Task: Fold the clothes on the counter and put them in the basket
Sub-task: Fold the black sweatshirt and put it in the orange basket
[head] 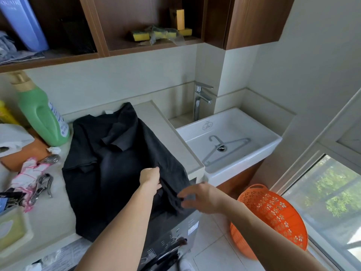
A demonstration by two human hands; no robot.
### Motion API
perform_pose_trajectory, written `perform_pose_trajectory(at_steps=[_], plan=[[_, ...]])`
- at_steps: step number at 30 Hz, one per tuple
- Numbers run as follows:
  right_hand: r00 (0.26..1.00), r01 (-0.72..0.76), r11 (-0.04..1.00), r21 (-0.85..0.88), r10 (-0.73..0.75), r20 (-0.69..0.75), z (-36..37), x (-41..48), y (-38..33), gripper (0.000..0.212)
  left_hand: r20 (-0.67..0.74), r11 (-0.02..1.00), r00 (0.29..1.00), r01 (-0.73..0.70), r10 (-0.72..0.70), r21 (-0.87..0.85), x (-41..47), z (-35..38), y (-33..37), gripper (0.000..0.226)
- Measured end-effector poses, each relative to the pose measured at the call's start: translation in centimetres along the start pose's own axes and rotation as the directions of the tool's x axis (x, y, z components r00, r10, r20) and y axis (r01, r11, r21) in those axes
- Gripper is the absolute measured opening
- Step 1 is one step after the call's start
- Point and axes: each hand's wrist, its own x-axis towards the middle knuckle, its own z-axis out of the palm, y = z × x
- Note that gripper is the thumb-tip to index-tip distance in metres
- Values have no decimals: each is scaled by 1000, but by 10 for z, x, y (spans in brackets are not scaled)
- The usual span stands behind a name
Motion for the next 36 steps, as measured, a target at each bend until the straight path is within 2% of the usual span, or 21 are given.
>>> perform_pose_trajectory(at_steps=[2,3,6,9,10,12,14,16,18,19,20,24,27,31,34,36], plan=[[972,-72,994,83,88,-218,4,4,11,25,22,999,1000,-19,19,-35,6,-7,-5,25],[955,-132,988,76,147,-256,8,6,16,25,41,999,999,-27,28,-22,7,-9,-6,24],[924,-279,956,90,293,-247,24,14,21,43,110,998,994,-34,29,43,9,-11,-7,17],[876,-323,926,194,370,-309,39,24,19,55,191,999,981,15,-23,40,9,-17,-3,17],[862,-334,919,208,387,-327,42,29,18,55,207,997,977,28,-43,74,9,-20,-1,20],[838,-349,912,217,407,-365,43,39,15,51,188,948,981,-15,-48,319,10,-26,4,27],[832,-301,933,196,358,-425,39,52,10,41,140,804,990,-99,20,587,13,-33,10,39],[844,-232,962,147,274,-461,30,67,3,33,113,732,980,-197,163,652,21,-41,16,37],[867,-161,983,89,184,-463,19,84,-6,31,50,746,946,-284,320,602,34,-51,21,22],[883,-126,991,56,137,-449,15,94,-10,32,7,778,933,-304,360,550,40,-56,25,15],[900,-93,995,39,101,-424,10,103,-13,33,-28,803,923,-318,383,504,46,-61,28,16],[946,-32,997,69,52,-320,-3,145,-19,40,-191,824,868,-336,459,456,70,-78,57,53],[949,23,998,56,-5,-315,-13,179,-20,38,-296,868,856,-290,423,402,91,-86,88,67],[939,91,996,-5,-87,-333,-24,233,-16,42,-358,890,856,-219,372,401,134,-94,123,71],[946,106,993,-55,-118,-303,-26,272,-11,48,-367,921,889,-131,273,368,168,-96,138,64],[935,140,986,-88,-161,-316,-22,296,-8,50,-340,917,903,-121,261,381,187,-97,145,48]])
